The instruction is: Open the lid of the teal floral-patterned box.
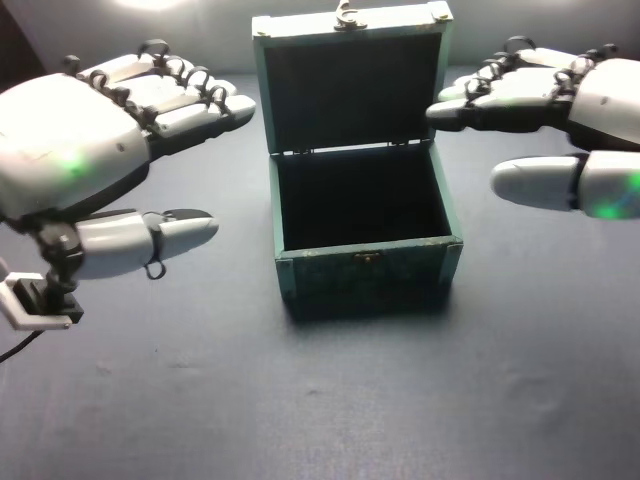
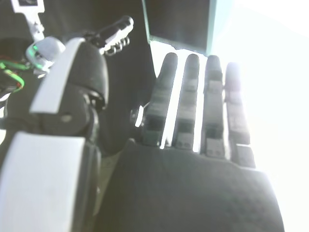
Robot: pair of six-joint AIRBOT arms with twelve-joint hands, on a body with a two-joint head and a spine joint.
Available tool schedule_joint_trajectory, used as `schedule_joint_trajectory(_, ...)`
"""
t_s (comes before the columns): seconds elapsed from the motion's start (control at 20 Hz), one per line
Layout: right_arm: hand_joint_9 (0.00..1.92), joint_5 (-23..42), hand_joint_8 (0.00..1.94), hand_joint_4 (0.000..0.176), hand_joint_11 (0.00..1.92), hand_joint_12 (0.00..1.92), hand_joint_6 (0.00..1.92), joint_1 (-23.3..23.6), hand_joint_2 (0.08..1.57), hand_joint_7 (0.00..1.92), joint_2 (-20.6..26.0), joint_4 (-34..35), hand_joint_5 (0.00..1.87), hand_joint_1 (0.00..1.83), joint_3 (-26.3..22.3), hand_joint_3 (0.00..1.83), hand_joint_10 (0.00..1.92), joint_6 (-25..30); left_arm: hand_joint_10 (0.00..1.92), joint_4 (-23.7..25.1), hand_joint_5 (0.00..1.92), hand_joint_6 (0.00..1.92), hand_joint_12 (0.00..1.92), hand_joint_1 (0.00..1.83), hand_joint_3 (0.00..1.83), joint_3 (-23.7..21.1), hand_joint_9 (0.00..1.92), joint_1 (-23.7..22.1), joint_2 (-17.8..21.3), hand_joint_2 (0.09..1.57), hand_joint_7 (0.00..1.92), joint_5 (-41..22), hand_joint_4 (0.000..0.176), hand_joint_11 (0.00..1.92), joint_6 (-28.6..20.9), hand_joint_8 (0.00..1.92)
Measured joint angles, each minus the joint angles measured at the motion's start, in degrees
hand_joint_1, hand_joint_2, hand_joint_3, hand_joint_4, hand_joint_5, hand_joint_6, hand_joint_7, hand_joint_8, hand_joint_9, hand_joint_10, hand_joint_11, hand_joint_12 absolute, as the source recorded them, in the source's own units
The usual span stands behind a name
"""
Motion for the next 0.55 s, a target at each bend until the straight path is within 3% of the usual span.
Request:
schedule_joint_trajectory(0.05,0.18,1.2,0.0,0.0,0.01,0.32,0.0,-1.5,1.29,0.23,0.8,1.2,0.27,0.0,-0.5,0.0,0.0,0.0,0.0,-1.0,0.14,0.0,0.47,0.02,0.0,-0.6,0.2,1.4,0.8,1.39,0.19,-2.0,0.0,0.03,0.2,0.0)
schedule_joint_trajectory(0.15,0.21,3.4,0.02,0.0,0.05,0.34,0.01,-4.7,1.31,0.27,2.4,5.3,0.29,0.0,-1.5,0.0,0.01,-0.1,0.0,-5.6,0.11,0.0,0.48,0.05,0.0,-1.6,0.18,4.7,2.5,1.4,0.18,-6.3,0.0,0.0,0.1,0.0)
schedule_joint_trajectory(0.25,0.2,6.3,0.01,0.0,0.06,0.34,0.01,-7.4,1.38,0.26,3.6,9.8,0.3,0.0,-2.9,0.03,0.0,-1.5,0.01,-10.3,0.11,0.01,0.23,0.11,0.01,-2.4,0.09,8.8,2.8,1.44,0.13,-12.4,0.0,0.0,0.2,0.0)
schedule_joint_trajectory(0.35,0.27,9.2,0.0,0.0,0.1,0.36,0.0,-9.4,1.45,0.35,3.9,11.9,0.37,0.0,-3.7,0.0,0.01,-2.0,0.01,-13.0,0.16,0.02,0.17,0.27,0.0,-3.2,0.1,12.2,2.8,1.46,0.17,-16.4,0.0,0.01,0.3,0.01)
schedule_joint_trajectory(0.4,0.29,10.3,0.0,0.0,0.11,0.36,0.0,-10.2,1.41,0.36,4.1,13.0,0.37,0.0,-4.2,0.0,0.01,-2.3,0.0,-14.2,0.21,0.01,0.36,0.4,0.0,-3.7,0.16,13.3,2.7,1.46,0.22,-18.6,0.0,0.0,0.3,0.01)
schedule_joint_trajectory(0.45,0.3,11.4,0.0,0.0,0.11,0.4,0.0,-10.9,1.39,0.34,4.3,14.1,0.35,0.0,-4.6,0.0,0.0,-2.3,0.0,-15.0,0.22,0.0,0.45,0.39,0.0,-4.0,0.17,14.1,2.7,1.46,0.21,-20.7,0.0,0.0,0.2,0.0)
schedule_joint_trajectory(0.55,0.29,15.0,0.0,0.0,0.1,0.41,0.0,-12.8,1.38,0.32,5.2,16.1,0.34,0.0,-5.6,0.0,0.0,-2.5,0.0,-16.2,0.21,0.0,0.49,0.42,0.0,-4.2,0.18,15.5,2.4,1.46,0.22,-25.2,0.0,0.0,0.0,0.0)
